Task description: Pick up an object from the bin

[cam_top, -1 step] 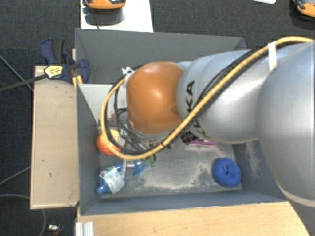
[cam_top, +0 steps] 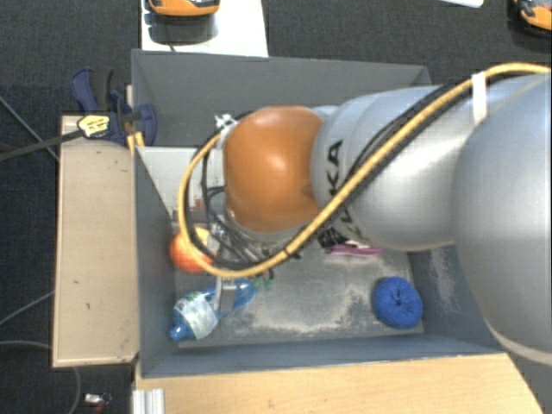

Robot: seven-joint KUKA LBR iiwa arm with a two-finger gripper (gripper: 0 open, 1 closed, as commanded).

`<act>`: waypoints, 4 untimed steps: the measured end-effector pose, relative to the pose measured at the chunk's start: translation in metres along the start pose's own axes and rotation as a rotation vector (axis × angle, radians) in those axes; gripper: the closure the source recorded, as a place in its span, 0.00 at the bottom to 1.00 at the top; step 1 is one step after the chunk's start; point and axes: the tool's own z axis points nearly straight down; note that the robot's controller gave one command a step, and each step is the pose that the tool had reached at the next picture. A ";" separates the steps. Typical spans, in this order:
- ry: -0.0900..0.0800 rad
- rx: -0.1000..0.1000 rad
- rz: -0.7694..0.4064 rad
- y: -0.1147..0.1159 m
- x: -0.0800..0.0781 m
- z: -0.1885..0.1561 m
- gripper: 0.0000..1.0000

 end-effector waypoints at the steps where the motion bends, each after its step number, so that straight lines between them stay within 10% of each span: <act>1: -0.003 -0.001 -0.139 -0.017 0.011 0.075 0.00; 4: -0.004 -0.001 -0.347 -0.002 0.014 0.105 0.00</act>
Offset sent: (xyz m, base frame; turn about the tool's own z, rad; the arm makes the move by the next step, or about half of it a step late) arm -0.0280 -0.0133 -0.0547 -0.2722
